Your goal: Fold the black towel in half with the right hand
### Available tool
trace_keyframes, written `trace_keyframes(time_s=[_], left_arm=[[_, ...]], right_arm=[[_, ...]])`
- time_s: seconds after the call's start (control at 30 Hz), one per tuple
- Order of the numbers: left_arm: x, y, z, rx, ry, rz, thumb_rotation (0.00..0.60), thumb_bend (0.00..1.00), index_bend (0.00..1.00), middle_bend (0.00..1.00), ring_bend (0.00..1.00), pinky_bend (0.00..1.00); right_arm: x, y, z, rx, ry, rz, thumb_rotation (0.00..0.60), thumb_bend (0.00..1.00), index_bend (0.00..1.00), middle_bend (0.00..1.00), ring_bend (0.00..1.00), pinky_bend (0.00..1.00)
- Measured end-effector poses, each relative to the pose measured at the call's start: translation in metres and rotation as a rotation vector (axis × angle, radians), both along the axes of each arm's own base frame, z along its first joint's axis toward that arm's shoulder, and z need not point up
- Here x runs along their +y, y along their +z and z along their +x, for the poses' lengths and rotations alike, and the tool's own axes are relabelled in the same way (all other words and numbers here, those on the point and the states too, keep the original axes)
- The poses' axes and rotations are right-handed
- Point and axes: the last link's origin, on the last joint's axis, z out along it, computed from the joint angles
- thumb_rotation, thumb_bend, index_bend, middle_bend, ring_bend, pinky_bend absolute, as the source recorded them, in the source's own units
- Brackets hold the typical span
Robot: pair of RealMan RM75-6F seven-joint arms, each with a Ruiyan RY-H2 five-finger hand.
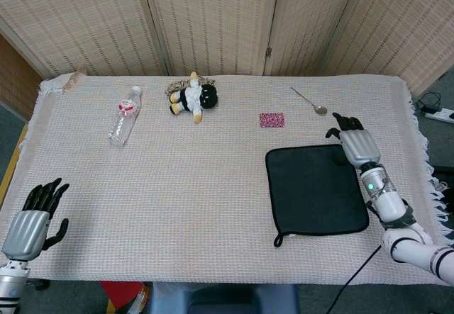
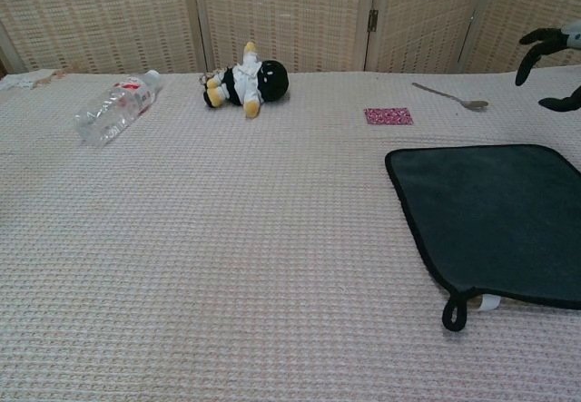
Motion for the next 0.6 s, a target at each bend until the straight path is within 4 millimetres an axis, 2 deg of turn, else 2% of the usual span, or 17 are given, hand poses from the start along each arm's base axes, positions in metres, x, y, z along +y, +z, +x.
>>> trace_keyframes(time_s=[0.37,0.6], left_arm=[[0.004,-0.001,-0.002,-0.004,0.006,-0.011,0.600,0.57,0.01,0.00,0.00,0.00],[0.006,-0.001,-0.005,-0.008,0.016,-0.013,0.600,0.57,0.00,0.00,0.00,0.00]], right_arm=[[-0.037,-0.045,0.009,0.054,-0.036,0.056,0.600,0.47,0.41,0.00,0.00,0.00],[-0.051,-0.063,0.007,0.085,-0.076,0.072,0.600,0.47,0.41,0.00,0.00,0.00]])
